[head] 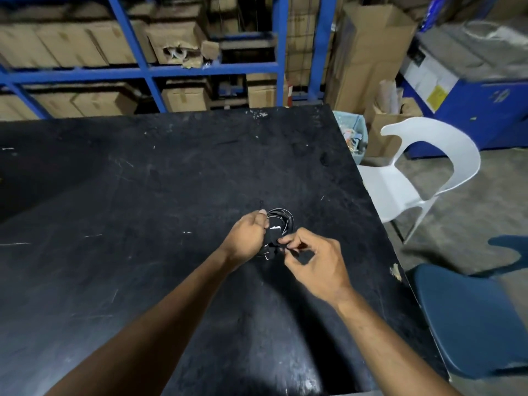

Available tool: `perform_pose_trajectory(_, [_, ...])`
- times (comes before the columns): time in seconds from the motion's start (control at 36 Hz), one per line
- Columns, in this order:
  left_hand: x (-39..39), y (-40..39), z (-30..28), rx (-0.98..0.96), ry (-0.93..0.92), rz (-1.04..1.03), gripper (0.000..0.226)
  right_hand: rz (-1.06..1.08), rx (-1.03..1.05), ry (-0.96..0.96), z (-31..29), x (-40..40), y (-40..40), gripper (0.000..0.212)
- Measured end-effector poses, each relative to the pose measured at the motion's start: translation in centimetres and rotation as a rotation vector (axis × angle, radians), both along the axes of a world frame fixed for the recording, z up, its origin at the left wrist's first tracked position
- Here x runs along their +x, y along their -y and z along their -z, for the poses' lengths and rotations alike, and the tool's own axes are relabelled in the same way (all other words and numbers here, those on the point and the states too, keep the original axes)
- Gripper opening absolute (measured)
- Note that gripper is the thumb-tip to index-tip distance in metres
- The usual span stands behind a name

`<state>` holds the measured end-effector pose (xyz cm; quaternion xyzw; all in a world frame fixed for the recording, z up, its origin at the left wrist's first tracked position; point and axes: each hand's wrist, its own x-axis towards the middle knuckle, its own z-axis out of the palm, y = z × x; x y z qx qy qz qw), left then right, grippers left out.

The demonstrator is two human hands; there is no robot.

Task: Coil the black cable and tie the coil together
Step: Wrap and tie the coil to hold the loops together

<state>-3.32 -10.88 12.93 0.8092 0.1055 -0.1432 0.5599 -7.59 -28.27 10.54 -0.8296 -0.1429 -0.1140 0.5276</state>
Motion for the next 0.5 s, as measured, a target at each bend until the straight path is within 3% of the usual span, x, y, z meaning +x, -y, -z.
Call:
perform_pose_trajectory(0.17, [-0.5, 0.4, -1.8, 0.32, 0.166, 0.154, 0.038, 0.058, -0.116, -0.03, -0.5, 0.6, -0.8, 0.021])
perform_pose_trajectory(0.5, [-0.6, 1.2, -3.1, 0.347, 0.263, 0.134, 0.034, 0.238, 0.027, 0.046, -1.1, 1.1, -2.6, 0.026])
